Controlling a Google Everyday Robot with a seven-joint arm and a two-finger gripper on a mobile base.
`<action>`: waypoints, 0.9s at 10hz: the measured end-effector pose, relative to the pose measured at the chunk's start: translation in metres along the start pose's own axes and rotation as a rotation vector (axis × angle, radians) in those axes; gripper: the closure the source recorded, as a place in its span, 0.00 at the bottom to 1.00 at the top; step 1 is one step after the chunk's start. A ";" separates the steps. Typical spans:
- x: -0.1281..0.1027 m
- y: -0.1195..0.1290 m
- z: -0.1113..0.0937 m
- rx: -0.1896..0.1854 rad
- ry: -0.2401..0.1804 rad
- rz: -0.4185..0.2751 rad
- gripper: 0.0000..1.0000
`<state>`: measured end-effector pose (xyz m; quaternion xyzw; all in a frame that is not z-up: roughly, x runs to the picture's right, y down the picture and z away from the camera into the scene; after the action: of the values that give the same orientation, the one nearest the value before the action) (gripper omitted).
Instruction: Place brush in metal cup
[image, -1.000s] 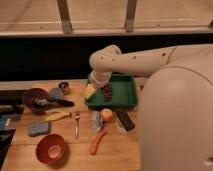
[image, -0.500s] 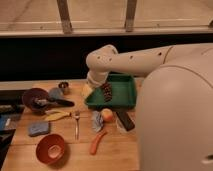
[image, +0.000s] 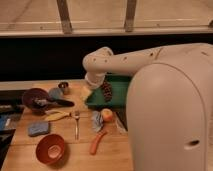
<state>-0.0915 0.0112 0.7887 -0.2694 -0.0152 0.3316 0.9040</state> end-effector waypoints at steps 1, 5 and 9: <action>-0.020 0.009 0.007 -0.006 0.001 -0.043 0.20; -0.101 0.040 0.034 -0.049 -0.035 -0.202 0.20; -0.124 0.049 0.040 -0.069 -0.069 -0.256 0.20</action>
<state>-0.2250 -0.0139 0.8170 -0.2847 -0.0921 0.2217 0.9281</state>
